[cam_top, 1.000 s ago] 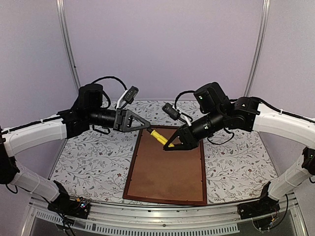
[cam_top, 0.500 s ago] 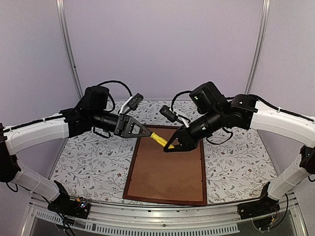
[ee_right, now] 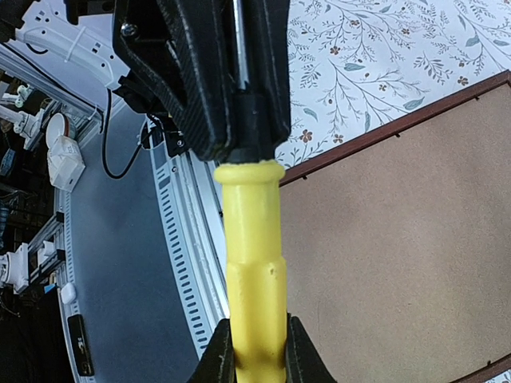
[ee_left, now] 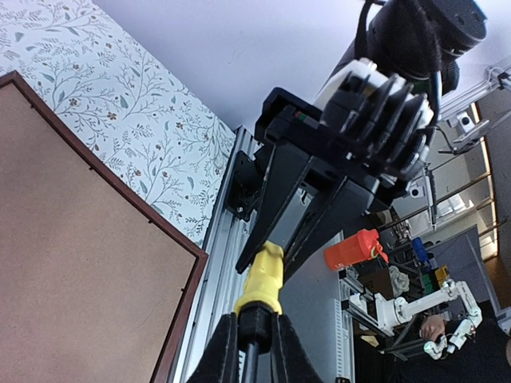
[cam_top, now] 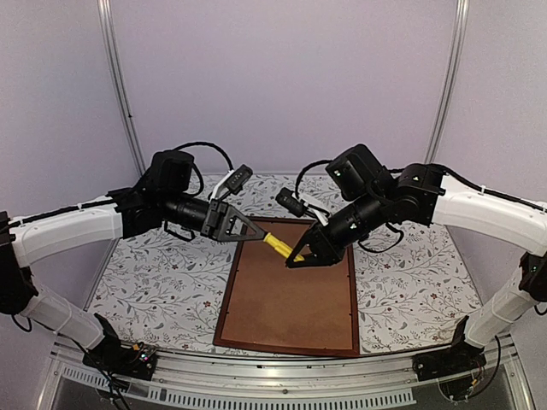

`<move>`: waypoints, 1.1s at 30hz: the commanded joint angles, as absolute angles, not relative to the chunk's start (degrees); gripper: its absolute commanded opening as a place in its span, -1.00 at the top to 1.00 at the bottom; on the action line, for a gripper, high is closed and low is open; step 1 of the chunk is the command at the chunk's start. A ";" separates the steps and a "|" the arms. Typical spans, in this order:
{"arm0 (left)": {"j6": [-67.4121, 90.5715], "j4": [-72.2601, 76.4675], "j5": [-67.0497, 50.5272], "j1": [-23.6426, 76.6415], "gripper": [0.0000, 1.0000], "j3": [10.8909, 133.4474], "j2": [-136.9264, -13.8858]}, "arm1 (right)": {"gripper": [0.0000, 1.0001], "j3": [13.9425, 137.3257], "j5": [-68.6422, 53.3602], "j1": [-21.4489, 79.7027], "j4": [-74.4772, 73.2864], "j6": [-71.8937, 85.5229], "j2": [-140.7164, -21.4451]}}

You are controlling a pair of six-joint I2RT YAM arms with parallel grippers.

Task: Take the photo out of the frame
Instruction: Pass from the right arm to the left, then pass from the left arm to the right

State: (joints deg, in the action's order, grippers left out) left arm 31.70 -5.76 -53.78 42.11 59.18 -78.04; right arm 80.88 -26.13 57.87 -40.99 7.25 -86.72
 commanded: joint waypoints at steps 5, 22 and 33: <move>41.08 8.75 -52.64 43.07 1.00 55.37 -76.67 | 0.25 81.46 -20.32 58.25 -38.70 9.29 -85.98; 66.15 34.40 -41.03 42.28 1.00 43.87 -72.61 | -0.79 60.38 -21.29 56.43 -1.16 28.07 -72.26; 71.09 38.77 -37.82 42.23 1.00 42.63 -72.43 | -0.62 53.77 -27.07 54.63 21.33 43.10 -74.54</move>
